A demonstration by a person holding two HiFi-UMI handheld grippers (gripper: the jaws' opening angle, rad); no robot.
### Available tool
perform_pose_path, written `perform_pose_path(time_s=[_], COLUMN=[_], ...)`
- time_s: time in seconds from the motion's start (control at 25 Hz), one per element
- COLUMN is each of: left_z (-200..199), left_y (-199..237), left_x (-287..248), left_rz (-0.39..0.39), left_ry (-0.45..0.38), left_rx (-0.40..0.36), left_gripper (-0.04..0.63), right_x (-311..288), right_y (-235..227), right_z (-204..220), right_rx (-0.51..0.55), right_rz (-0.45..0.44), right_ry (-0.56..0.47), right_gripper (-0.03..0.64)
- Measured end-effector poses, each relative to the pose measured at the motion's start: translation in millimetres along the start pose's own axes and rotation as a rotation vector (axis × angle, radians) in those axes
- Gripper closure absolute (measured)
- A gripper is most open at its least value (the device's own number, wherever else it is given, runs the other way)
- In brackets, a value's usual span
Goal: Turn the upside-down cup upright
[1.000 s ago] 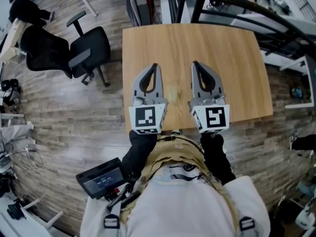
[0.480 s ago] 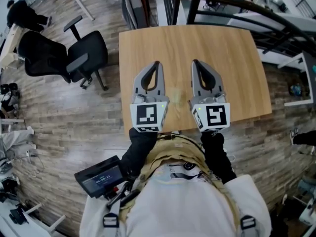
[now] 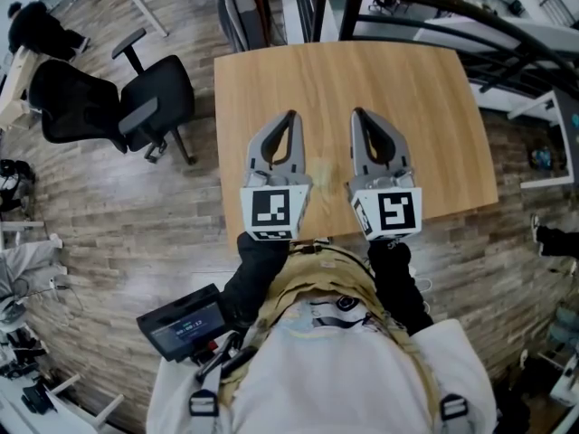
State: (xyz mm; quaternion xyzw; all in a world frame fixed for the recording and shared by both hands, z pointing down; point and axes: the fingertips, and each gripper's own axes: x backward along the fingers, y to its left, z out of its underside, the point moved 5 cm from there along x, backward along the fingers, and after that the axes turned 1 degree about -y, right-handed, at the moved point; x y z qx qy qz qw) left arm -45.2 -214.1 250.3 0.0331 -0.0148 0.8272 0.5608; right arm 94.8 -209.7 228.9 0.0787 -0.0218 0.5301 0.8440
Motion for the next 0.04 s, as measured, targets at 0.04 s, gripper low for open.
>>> perform_pose_path(time_s=[0.04], left_z=[0.5], left_y=[0.5], left_x=[-1.8], left_rz=[0.002], left_ry=[0.0], left_rx=[0.001], left_gripper=[0.594], right_x=[-1.4], right_y=[-0.7], right_z=[1.1], right_rx=[0.0], right_rz=[0.001], right_ry=[0.0], right_gripper=[0.597])
